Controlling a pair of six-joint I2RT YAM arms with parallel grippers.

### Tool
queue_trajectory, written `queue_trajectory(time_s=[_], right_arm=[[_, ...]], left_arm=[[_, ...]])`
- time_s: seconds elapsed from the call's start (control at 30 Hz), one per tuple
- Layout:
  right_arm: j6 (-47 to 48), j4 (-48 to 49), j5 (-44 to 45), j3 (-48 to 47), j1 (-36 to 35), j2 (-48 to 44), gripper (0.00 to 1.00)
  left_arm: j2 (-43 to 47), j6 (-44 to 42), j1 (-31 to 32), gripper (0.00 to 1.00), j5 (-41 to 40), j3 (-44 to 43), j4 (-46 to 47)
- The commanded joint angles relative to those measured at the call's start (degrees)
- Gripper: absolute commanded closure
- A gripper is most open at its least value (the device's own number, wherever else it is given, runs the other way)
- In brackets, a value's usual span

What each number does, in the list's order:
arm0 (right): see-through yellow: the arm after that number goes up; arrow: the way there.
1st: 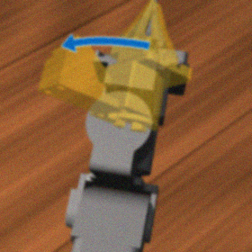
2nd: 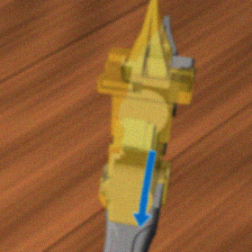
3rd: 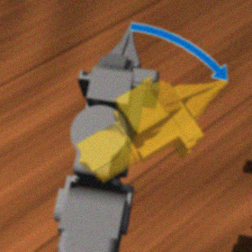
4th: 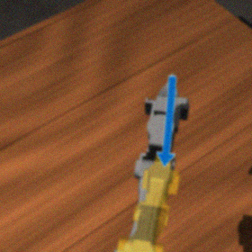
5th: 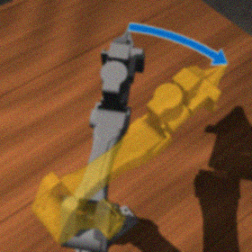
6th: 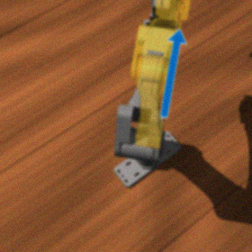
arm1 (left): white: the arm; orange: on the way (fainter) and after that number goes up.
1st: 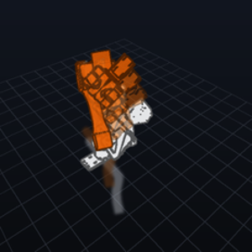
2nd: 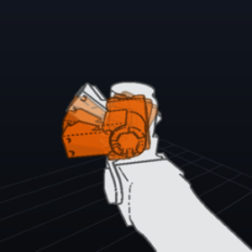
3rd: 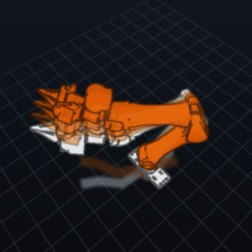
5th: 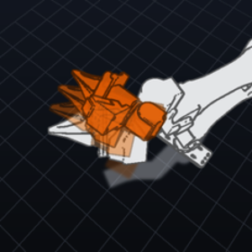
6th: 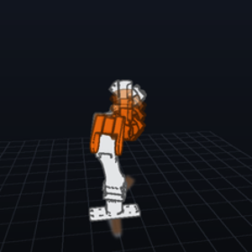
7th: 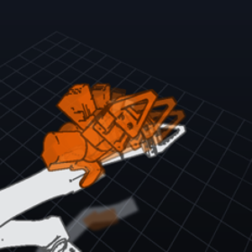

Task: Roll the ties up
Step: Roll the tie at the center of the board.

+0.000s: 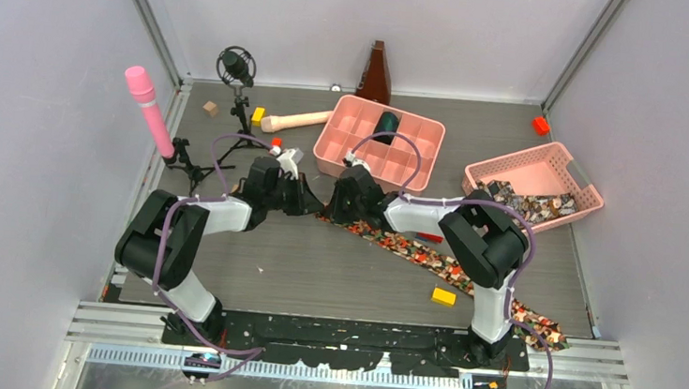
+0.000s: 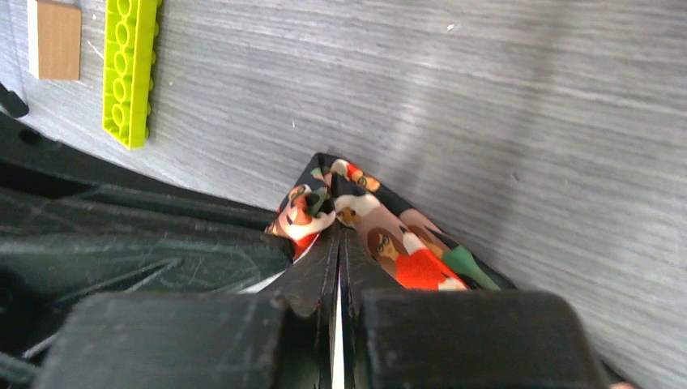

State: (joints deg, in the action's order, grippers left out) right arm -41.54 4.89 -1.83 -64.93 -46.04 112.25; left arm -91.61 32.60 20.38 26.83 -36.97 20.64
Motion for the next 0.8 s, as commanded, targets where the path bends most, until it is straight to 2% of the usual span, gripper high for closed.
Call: queue_trajectory(time_s=[0.0, 0.2, 0.43, 0.5, 0.6, 0.67, 0.77], right_arm=[[1.13, 8.49, -0.06, 3.33, -0.28, -6.63, 0.92], [2.16, 11.45, 0.84, 6.76, -0.27, -11.04, 0.88], [2.95, 9.46, 5.03, 8.23, -0.28, -14.72, 0.88], [3.14, 8.88, 6.17, 8.67, -0.32, -15.43, 0.88], [3.48, 7.74, 7.64, 9.06, -0.28, -16.04, 0.88], [3.58, 7.44, 7.93, 9.36, -0.27, -16.31, 0.87], [3.45, 7.38, 8.19, 9.58, -0.28, -16.32, 0.87]], left_arm=[[-0.14, -1.6, 0.54, 1.0, 0.64, -1.08, -1.21], [-0.56, -2.04, 0.54, 1.0, 0.8, -1.38, -1.37], [-2.07, -3.15, 2.13, 0.98, 0.92, -2.81, -2.97], [-2.67, -3.16, 2.5, 0.93, 1.13, -3.09, -2.98], [-3.2, -3.12, 2.73, 0.72, 1.13, -3.36, -2.98], [-3.37, -3.01, 2.81, 0.63, 1.13, -3.46, -2.98], [-3.55, -2.78, 2.82, 0.6, 1.36, -3.62, -2.9]])
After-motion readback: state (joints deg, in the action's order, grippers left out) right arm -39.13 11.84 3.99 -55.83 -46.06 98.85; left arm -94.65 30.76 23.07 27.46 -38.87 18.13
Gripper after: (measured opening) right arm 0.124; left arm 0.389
